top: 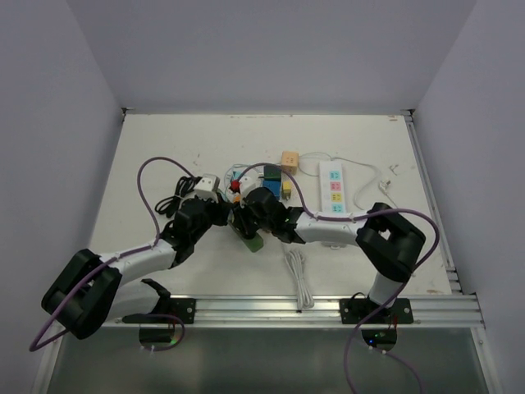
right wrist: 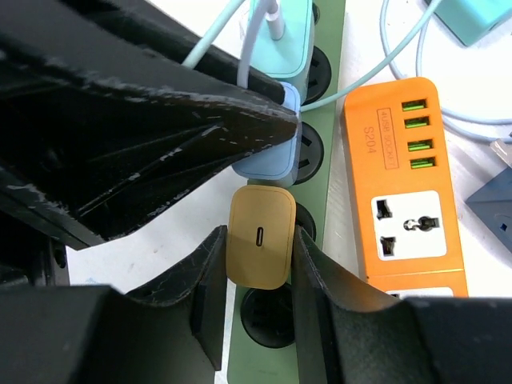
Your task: Pull the plug off the socket
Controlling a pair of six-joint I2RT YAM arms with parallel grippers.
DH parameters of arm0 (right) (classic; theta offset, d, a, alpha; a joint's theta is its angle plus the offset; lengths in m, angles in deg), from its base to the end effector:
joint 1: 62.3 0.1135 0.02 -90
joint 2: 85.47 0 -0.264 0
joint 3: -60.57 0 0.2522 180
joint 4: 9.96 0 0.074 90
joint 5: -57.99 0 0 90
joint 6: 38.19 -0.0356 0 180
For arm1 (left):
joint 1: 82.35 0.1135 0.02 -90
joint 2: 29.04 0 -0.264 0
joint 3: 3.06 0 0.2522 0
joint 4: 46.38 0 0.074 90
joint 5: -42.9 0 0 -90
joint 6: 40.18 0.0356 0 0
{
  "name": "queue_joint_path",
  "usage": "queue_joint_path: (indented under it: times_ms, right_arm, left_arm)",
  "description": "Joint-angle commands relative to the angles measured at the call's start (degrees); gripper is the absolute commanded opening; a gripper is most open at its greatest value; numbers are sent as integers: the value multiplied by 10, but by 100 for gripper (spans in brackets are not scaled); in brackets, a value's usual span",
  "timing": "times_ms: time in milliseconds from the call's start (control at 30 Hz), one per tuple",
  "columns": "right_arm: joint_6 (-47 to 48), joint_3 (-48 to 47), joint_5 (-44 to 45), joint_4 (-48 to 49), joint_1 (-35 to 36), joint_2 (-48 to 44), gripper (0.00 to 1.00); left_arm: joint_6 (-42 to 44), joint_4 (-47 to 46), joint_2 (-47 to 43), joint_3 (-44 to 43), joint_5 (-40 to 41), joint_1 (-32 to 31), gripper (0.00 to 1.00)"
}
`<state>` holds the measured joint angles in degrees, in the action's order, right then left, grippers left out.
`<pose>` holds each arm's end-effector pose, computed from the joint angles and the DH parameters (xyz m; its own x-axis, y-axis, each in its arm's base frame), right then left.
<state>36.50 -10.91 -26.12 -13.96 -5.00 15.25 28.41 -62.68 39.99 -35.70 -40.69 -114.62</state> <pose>0.2087 0.3184 0.1897 -0.4944 -0.2839 -0.8216 -0.6844 0.7098 0.1666 0.1977 -0.1201 0.1728 -0.4317 -0.1564 -0.8883 0.3054 0.9013 -0.3071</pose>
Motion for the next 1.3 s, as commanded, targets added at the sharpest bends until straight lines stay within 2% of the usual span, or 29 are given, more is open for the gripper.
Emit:
queue_joint_path:
  times_ms: [0, 133, 333, 600, 1000, 1033, 1133, 1167, 1233, 1267]
  right_arm:
    - [-56, -3, -56, 37, -47, -63, 2]
    - [-78, 6, -103, 53, -89, -79, 2]
    - [-10, -17, -111, 6, -81, -84, 2]
    - [120, -51, 35, -49, 34, -70, 2]
    - [116, -19, 91, -51, 45, -115, 3]
    - [115, -12, 104, -54, 44, -124, 4]
    - [94, 35, 100, -53, 23, -170, 5]
    - [85, 51, 94, -48, 0, -183, 5]
    - [52, 104, 76, -33, -33, -229, 5]
    - [40, 123, 53, -27, -72, -248, 6]
  left_arm:
    - [11, 44, 17, 8, 21, 3, 0]
    - [7, 49, 20, 7, 44, 2, 0]
    - [7, 50, 22, 5, 52, 2, 0]
    - [7, 60, 43, -8, 51, 3, 0]
    - [5, 65, 44, -11, 55, 3, 0]
    - [5, 66, 42, -11, 54, 3, 0]
    - [5, 66, 39, -10, 53, 2, 8]
    - [5, 66, 36, -10, 52, 2, 14]
    - [5, 64, 34, -7, 49, 3, 16]
    - [6, 64, 33, -7, 47, 3, 16]
